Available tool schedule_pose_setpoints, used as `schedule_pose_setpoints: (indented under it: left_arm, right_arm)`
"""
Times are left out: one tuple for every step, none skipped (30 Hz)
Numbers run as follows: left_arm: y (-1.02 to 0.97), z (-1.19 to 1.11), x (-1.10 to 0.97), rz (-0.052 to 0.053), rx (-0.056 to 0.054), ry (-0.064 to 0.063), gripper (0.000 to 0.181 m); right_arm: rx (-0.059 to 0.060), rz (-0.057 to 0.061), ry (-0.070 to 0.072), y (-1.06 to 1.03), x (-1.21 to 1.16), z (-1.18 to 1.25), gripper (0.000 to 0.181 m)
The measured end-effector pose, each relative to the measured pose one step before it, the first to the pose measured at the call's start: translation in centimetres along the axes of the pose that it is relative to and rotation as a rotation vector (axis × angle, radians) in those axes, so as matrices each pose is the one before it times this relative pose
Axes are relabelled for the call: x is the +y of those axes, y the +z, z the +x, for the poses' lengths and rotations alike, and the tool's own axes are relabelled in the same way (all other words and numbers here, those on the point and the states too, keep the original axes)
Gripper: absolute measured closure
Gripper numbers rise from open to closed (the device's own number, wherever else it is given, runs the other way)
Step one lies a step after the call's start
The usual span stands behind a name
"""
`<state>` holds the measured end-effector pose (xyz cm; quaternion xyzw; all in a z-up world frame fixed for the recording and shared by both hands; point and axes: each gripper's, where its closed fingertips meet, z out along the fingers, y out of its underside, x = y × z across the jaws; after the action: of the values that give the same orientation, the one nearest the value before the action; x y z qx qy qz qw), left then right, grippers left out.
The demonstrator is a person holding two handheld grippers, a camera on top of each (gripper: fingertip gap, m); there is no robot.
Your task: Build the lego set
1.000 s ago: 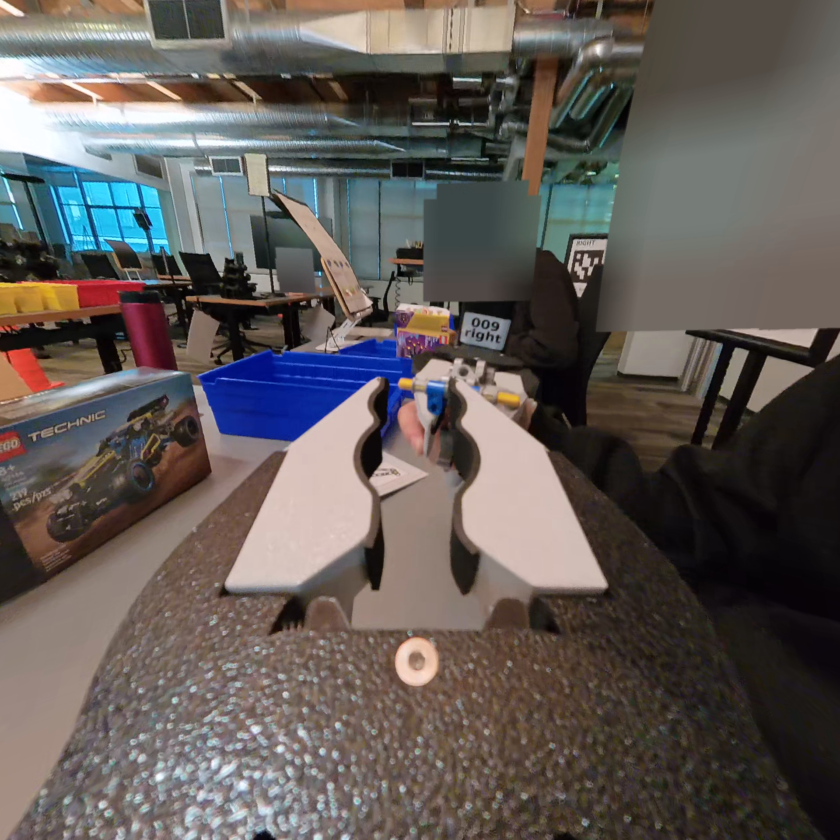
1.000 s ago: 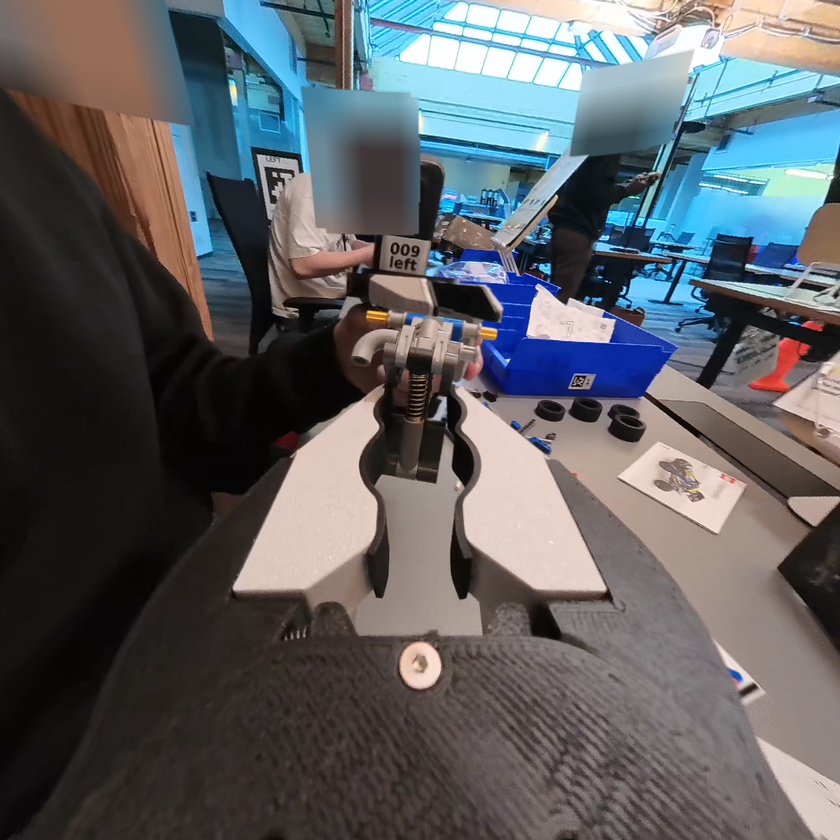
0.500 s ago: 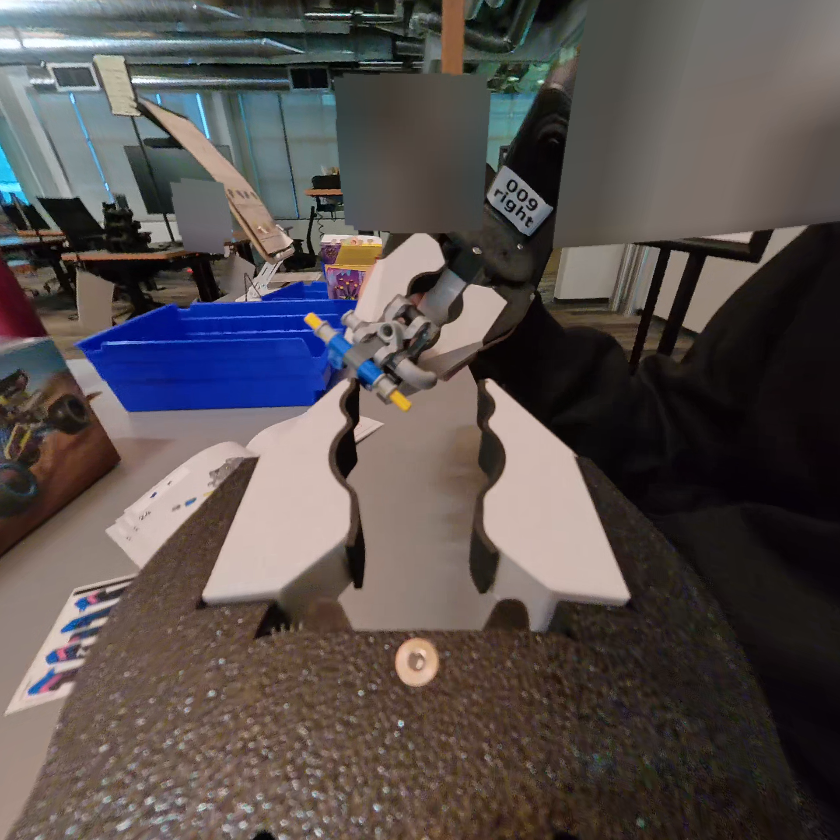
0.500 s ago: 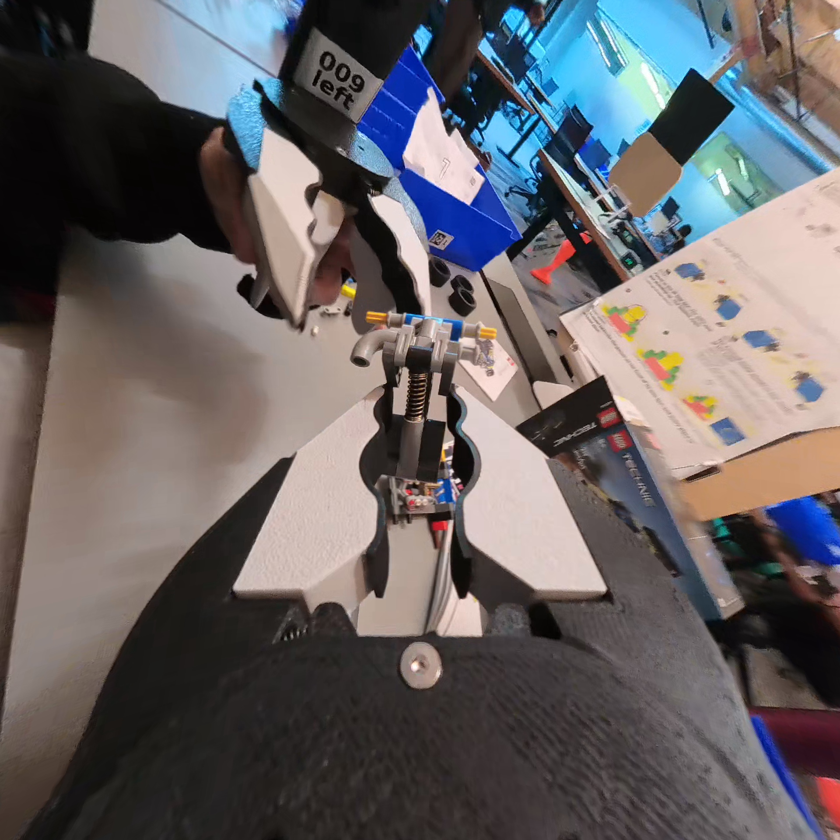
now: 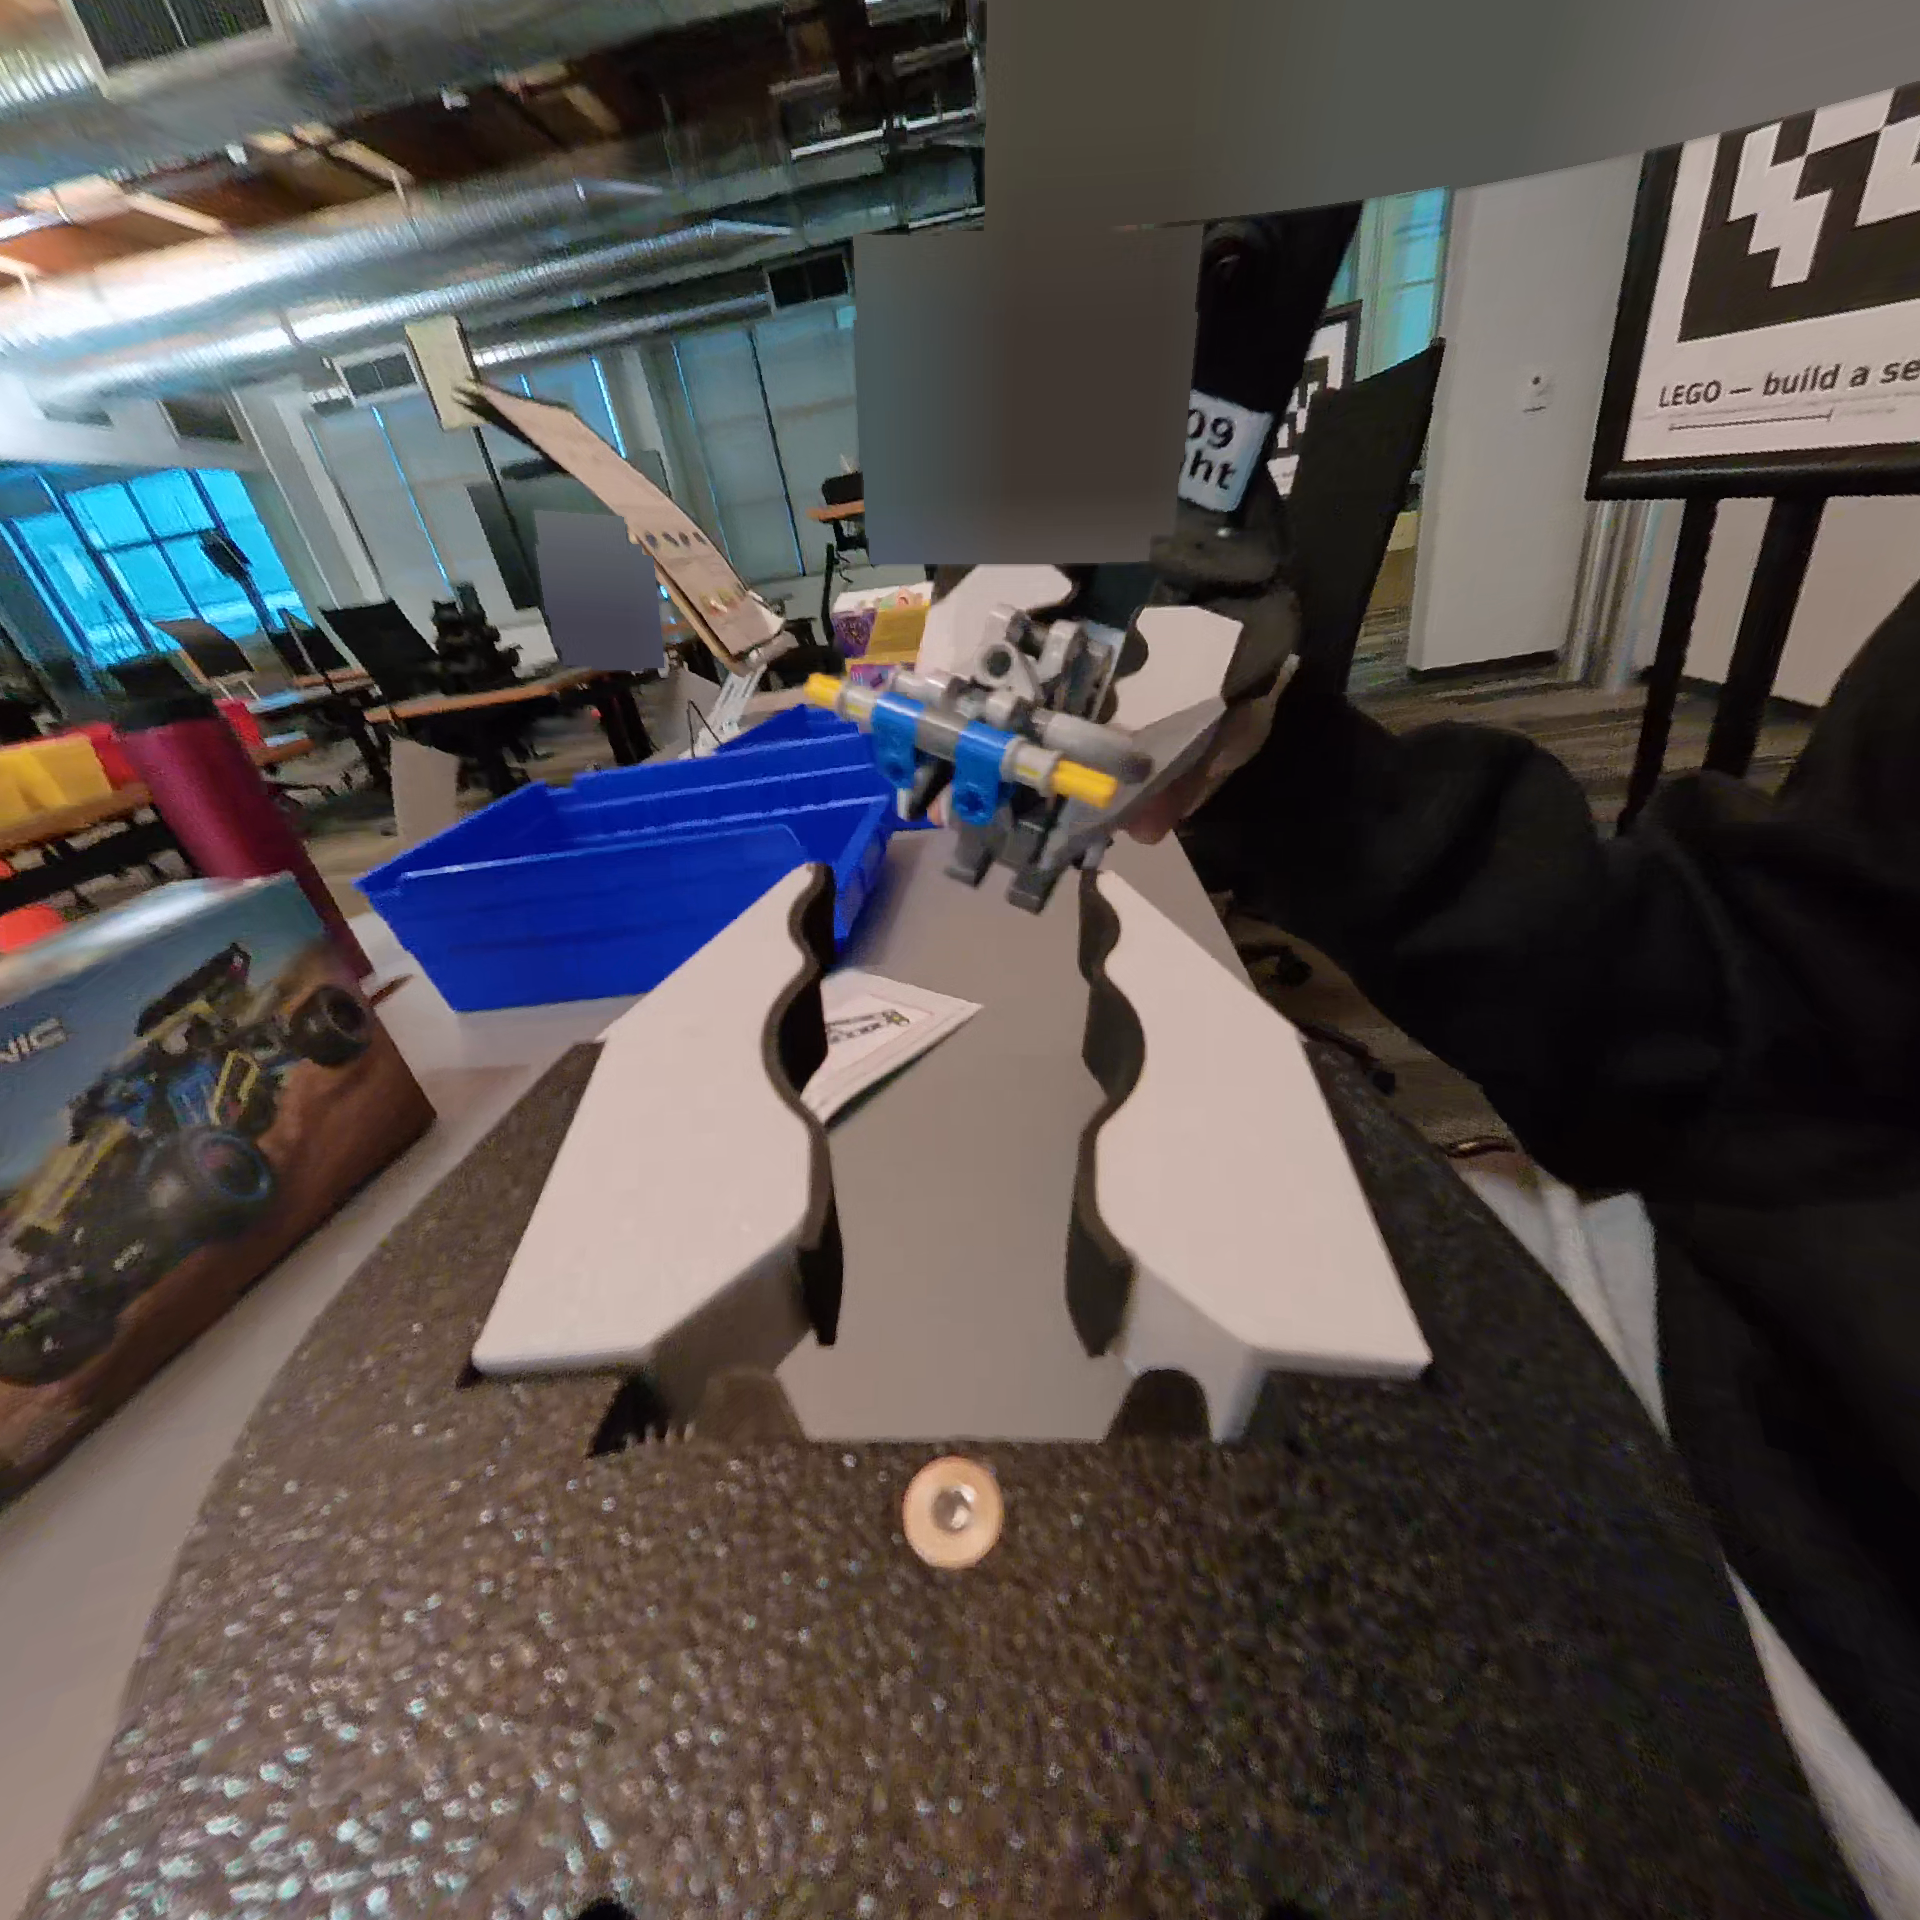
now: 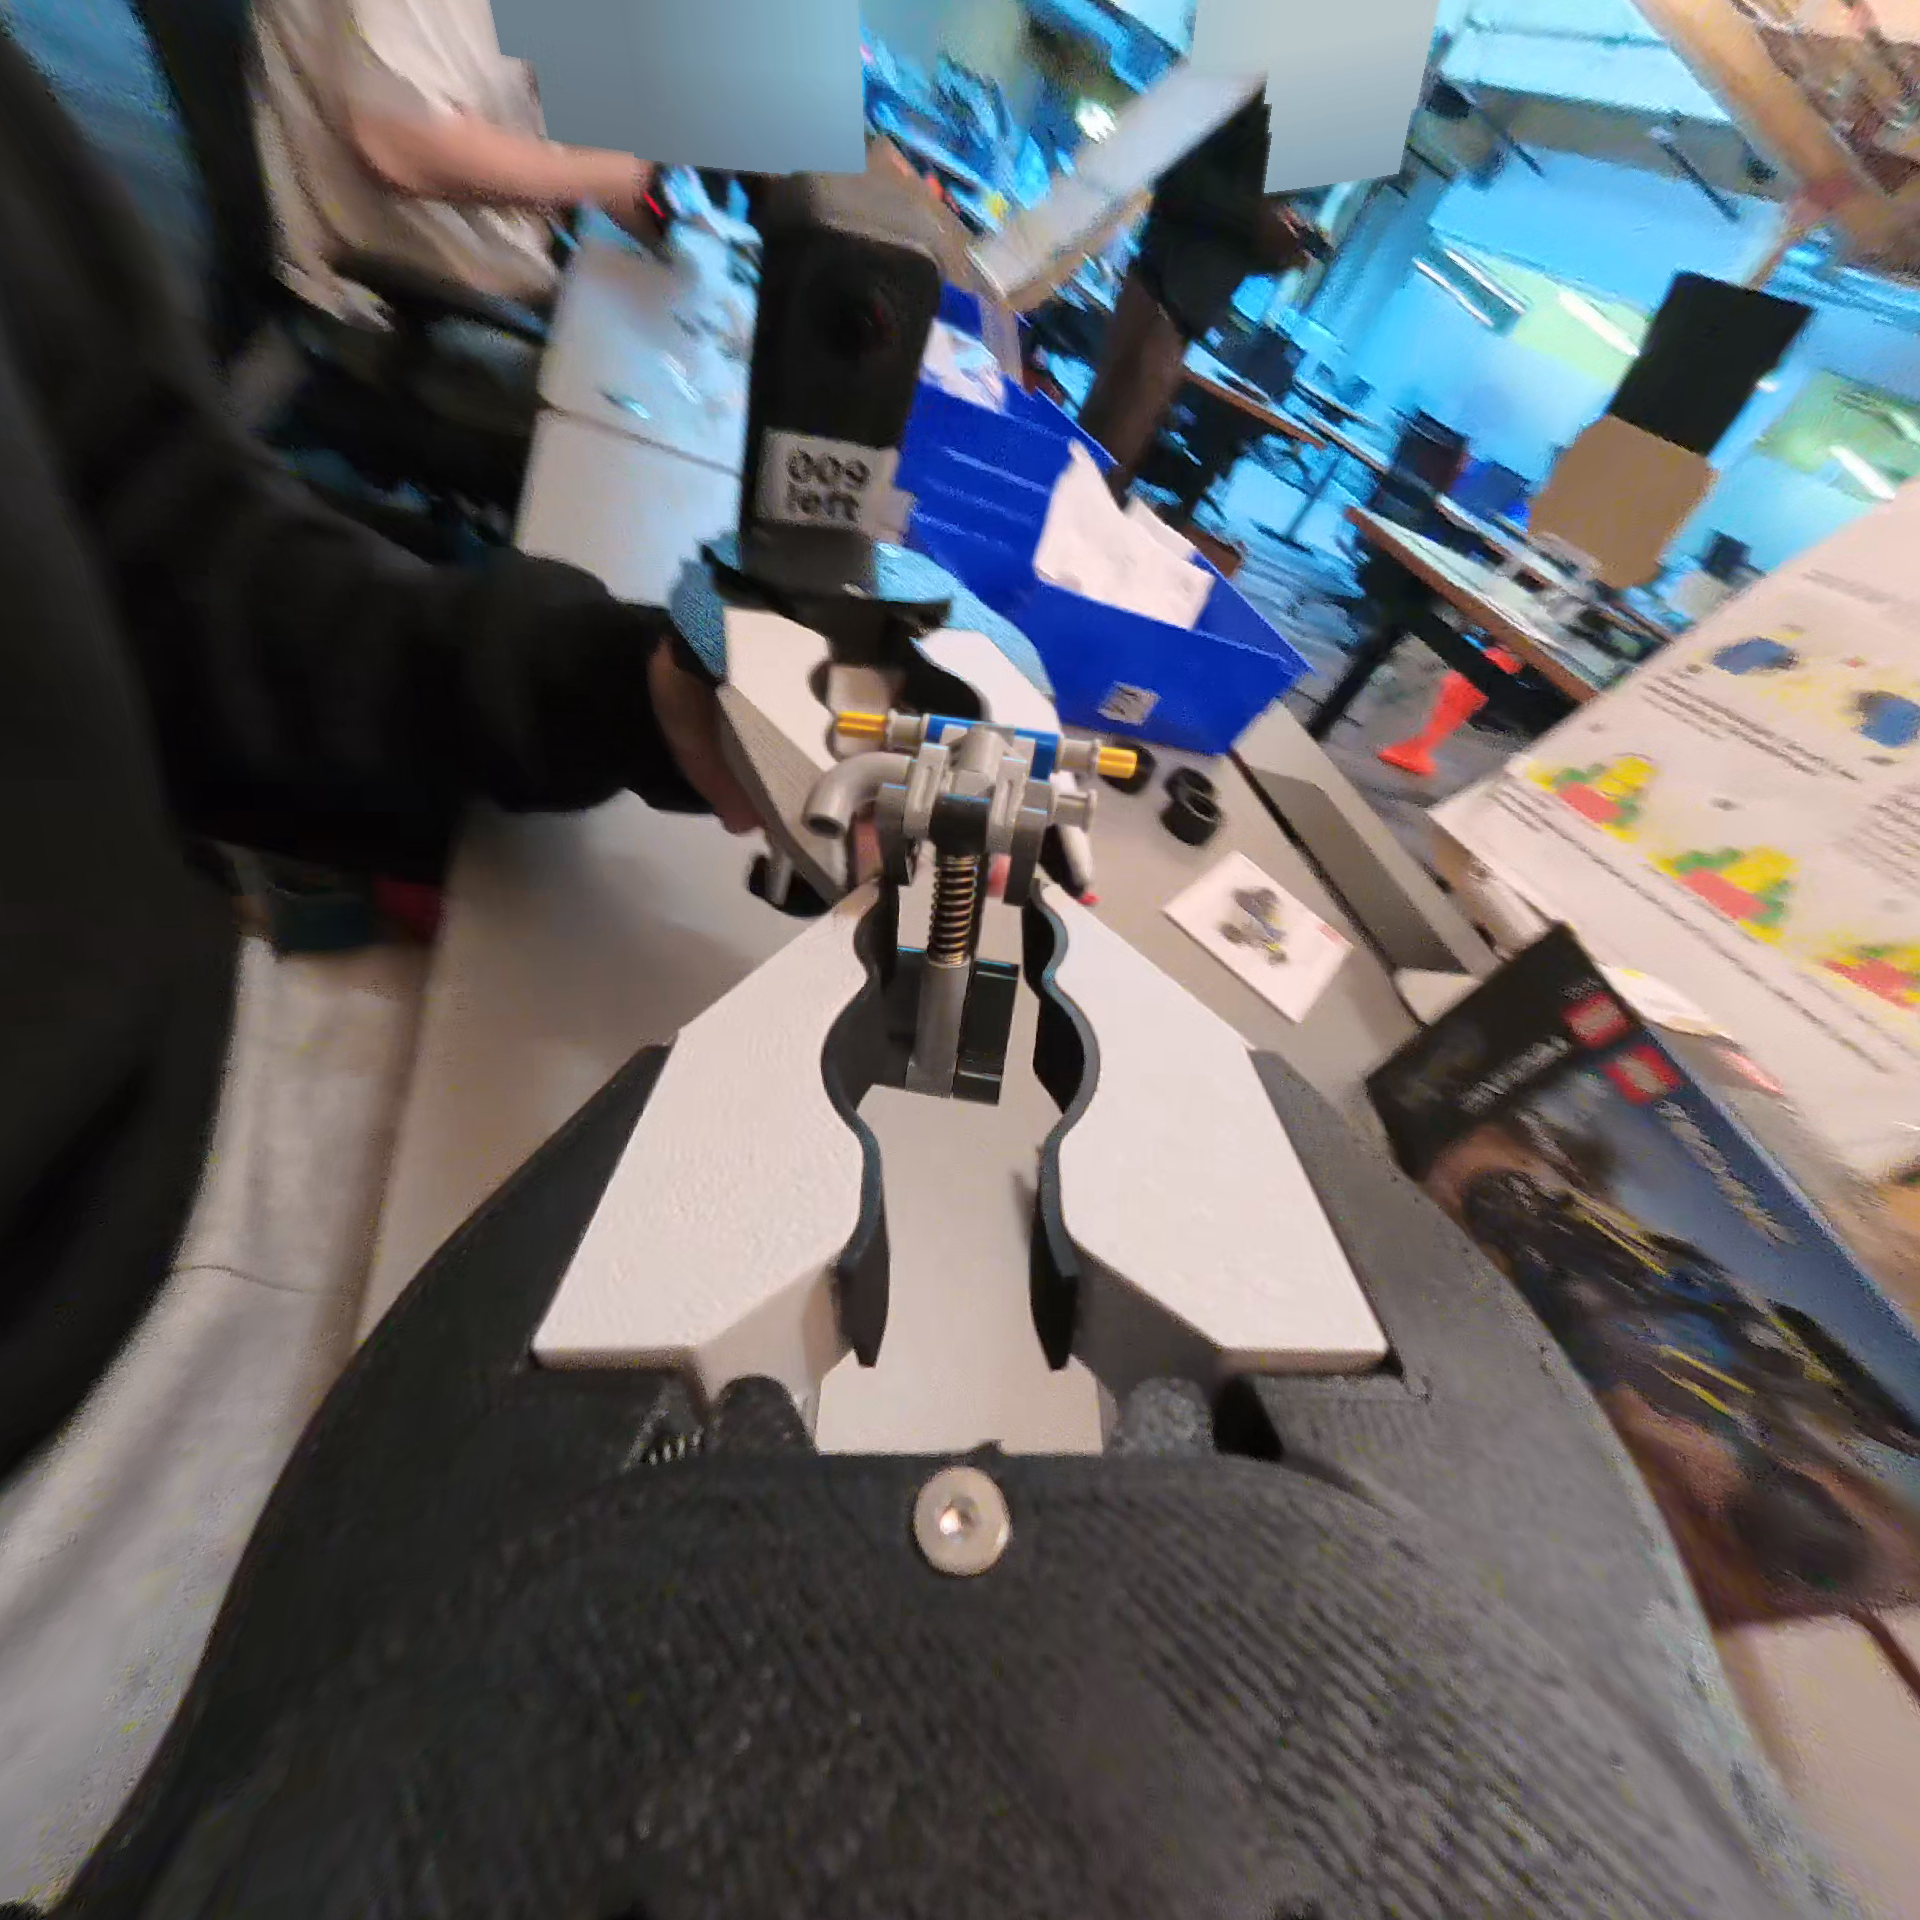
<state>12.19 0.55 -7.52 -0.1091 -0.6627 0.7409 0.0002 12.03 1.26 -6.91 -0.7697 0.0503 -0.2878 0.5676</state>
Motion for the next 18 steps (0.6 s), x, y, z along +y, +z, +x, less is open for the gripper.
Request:
schedule_pose_setpoints:
  left_arm:
    - [0.304,0.492,-0.158,0.0097,0.0143,0.0079,0.138]
    - [0.329,0.579,-0.120,0.0074,0.0198,0.0037,0.139]
    - [0.358,0.432,-0.065,0.0044,0.0095,0.0053,0.140]
    - [0.353,0.329,-0.051,0.0045,0.0028,0.0082,0.141]
    - [0.316,0.381,-0.033,0.0046,0.0075,0.0074,0.142]
    - [0.296,0.389,0.054,0.0006,0.0126,0.0017,0.144]
    - [0.282,0.367,0.113,-0.0010,0.0164,-0.0076,0.146]
    - [0.242,0.418,0.104,0.0028,0.0245,-0.0156,0.146]
    - [0.214,0.443,0.040,0.0075,0.0294,-0.0186,0.146]
    - [0.170,0.365,-0.025,0.0119,0.0267,-0.0183,0.147]
    - [0.086,0.210,-0.082,0.0151,0.0176,-0.0148,0.147]
    - [0.013,-0.012,-0.076,0.0129,0.0026,-0.0075,0.148]
    - [-0.039,-0.214,0.014,0.0059,-0.0112,0.0015,0.149]
    - [-0.058,-0.298,0.099,-0.0016,-0.0162,0.0072,0.151]
    - [-0.064,-0.244,0.144,-0.0052,-0.0118,0.0060,0.151]
    - [-0.084,-0.182,0.088,-0.0017,-0.0061,0.0014,0.150]
    - [-0.113,-0.127,-0.019,0.0048,-0.0006,-0.0029,0.150]
    - [-0.151,-0.147,-0.064,0.0079,0.0004,-0.0059,0.151]
  right_arm:
    - [-0.0231,0.0356,0.0162,-0.217,-0.287,-0.433,0.160]
    - [-0.0113,0.0280,0.0114,-0.245,-0.219,-0.319,0.160]
    - [-0.0144,0.0215,0.0086,-0.276,-0.151,-0.375,0.160]
    - [-0.0035,0.0173,0.0086,-0.263,-0.133,-0.215,0.160]
    - [0.0001,0.0080,0.0090,-0.211,-0.032,-0.139,0.160]
    - [-0.0023,0.0004,0.0021,-0.205,0.056,-0.182,0.160]
    - [-0.0039,-0.0007,-0.0084,-0.183,0.035,-0.226,0.160]
    - [-0.0121,-0.0010,-0.0074,-0.142,0.049,-0.304,0.160]
    - [-0.0208,0.0016,0.0021,-0.118,0.004,-0.335,0.160]
    - [-0.0179,0.0080,0.0034,-0.108,-0.069,-0.238,0.160]
    - [-0.0091,0.0115,0.0004,-0.111,-0.060,-0.092,0.160]
    - [-0.0013,0.0110,0.0033,-0.112,0.008,0.054,0.160]
    - [0.0001,0.0081,0.0098,-0.080,0.096,0.127,0.160]
    - [0.0023,0.0047,0.0117,-0.012,0.174,0.211,0.160]
    - [0.0023,0.0046,0.0074,0.058,0.180,0.224,0.160]
    - [-0.0030,0.0103,0.0079,0.095,0.115,0.167,0.160]
    - [-0.0085,0.0189,0.0108,0.095,-0.015,0.107,0.160]
    - [-0.0119,0.0244,0.0147,0.098,-0.066,0.102,0.160]
